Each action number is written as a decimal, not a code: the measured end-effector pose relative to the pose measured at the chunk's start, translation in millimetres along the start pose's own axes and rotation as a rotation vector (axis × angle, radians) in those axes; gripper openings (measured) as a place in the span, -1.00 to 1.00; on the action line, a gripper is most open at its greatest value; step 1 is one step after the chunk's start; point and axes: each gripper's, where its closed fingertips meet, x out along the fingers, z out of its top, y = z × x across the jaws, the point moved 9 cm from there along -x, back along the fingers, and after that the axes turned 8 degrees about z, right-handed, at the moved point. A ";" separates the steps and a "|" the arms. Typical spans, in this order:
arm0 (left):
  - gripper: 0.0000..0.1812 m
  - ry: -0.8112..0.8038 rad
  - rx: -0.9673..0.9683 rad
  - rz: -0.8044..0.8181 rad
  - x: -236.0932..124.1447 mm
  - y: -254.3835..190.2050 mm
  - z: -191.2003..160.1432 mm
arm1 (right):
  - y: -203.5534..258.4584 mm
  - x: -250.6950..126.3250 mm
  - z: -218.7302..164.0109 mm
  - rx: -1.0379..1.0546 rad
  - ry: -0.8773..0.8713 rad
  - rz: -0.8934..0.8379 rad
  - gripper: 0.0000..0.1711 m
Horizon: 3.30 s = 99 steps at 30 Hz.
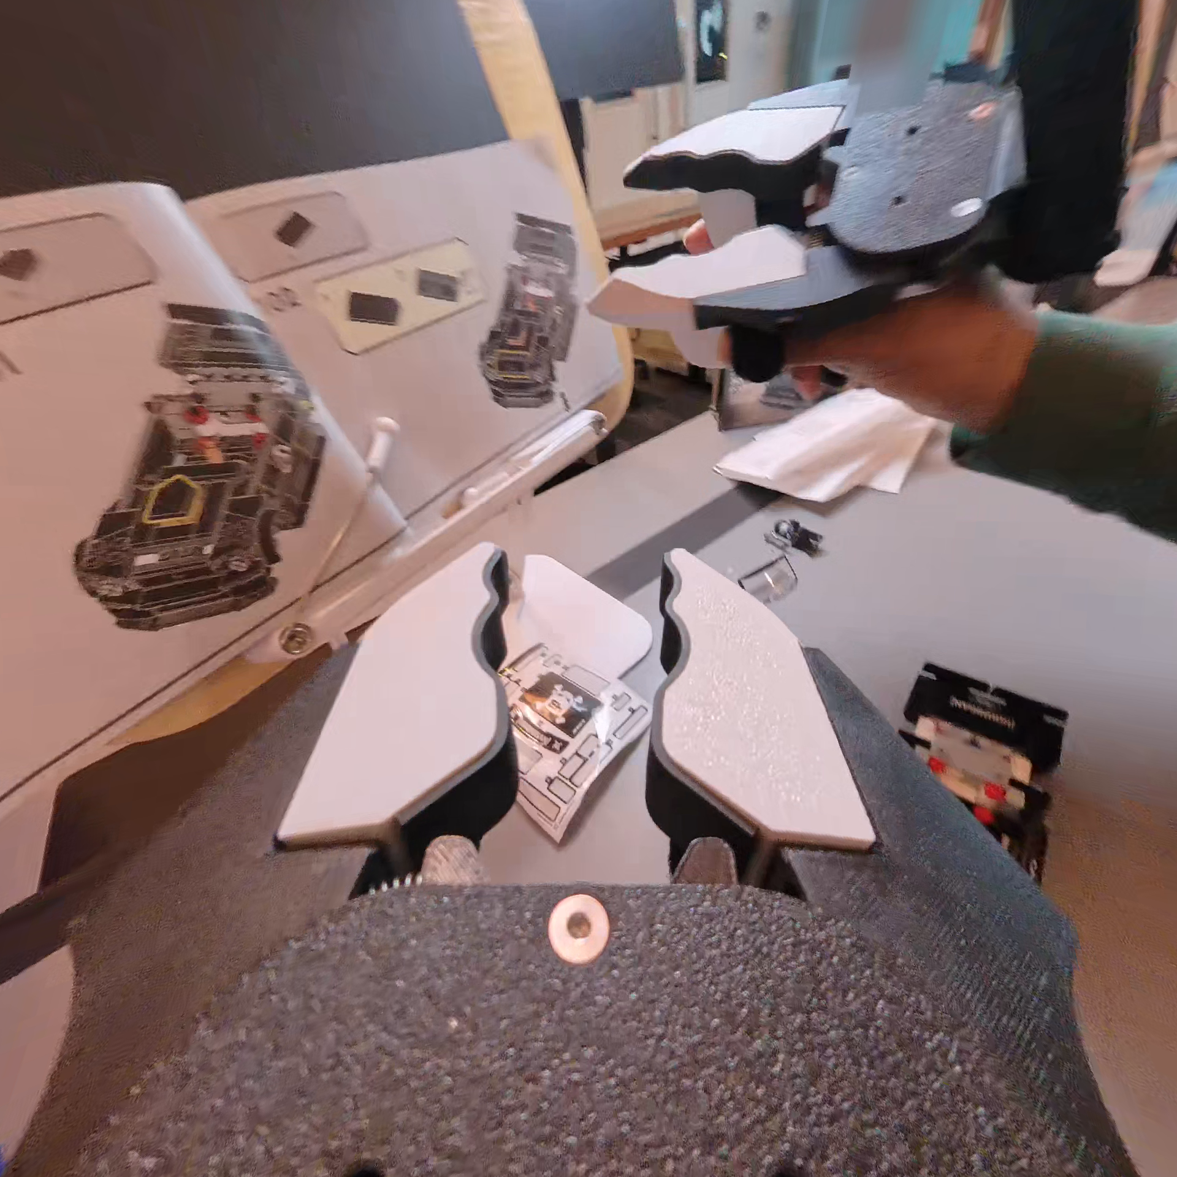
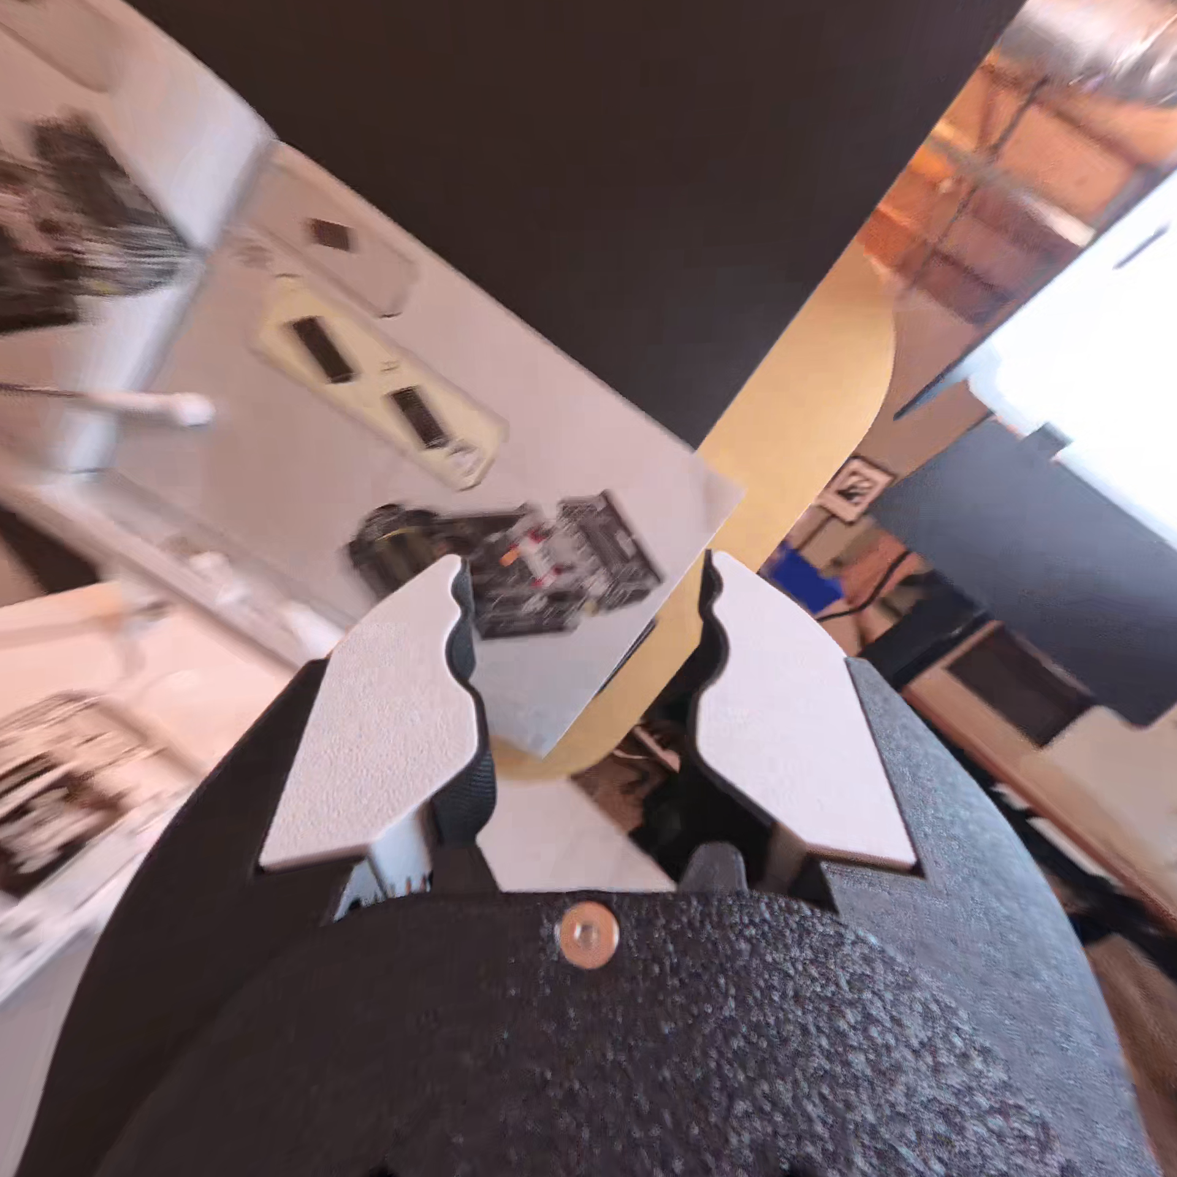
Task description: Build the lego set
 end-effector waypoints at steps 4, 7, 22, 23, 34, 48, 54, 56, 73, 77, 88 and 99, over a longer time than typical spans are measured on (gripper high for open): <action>-0.51 -0.055 -0.054 0.050 -5.3 8.7 -0.9 | -14.8 46.1 -3.6 0.016 0.002 -0.032 -0.18; -0.52 -0.036 -0.042 0.066 -7.5 15.2 -10.9 | -10.3 48.3 -6.6 0.018 -0.054 -0.012 -0.36; -0.54 -0.014 -0.042 0.016 -1.0 8.3 -22.1 | -24.8 46.6 -4.1 0.042 -0.029 0.040 -0.56; -0.54 -0.013 -0.045 0.013 -0.8 7.9 -22.6 | -23.7 45.3 -5.4 0.036 -0.029 0.045 -0.63; -0.53 0.001 0.081 0.126 7.6 22.7 -5.1 | -6.4 10.7 0.2 -0.009 -0.068 0.109 -0.88; -0.85 0.222 0.501 0.336 79.3 43.7 14.8 | -32.5 -8.6 5.1 0.148 0.019 0.203 -0.97; -0.97 0.120 0.501 0.350 76.1 42.0 4.7 | -39.3 -7.0 -2.7 0.228 0.034 0.235 -0.97; -0.98 0.025 0.320 0.339 68.0 50.4 6.5 | -35.0 -12.2 -1.6 0.235 0.012 0.272 -0.98; -0.95 -0.274 -0.595 0.275 19.7 116.9 -29.1 | 117.7 39.9 98.7 0.139 -0.091 1.123 -0.66; -0.95 -0.278 -0.623 0.247 17.8 120.1 -33.8 | 104.3 41.1 88.7 0.319 -0.145 1.267 -0.64; -0.95 -0.401 -0.945 0.222 11.6 116.9 -64.9 | 126.7 63.6 84.0 -0.439 0.045 0.546 -1.00; -0.98 -0.594 -1.414 0.169 8.9 95.6 -81.0 | 144.2 93.5 92.6 -0.429 0.183 0.428 -1.00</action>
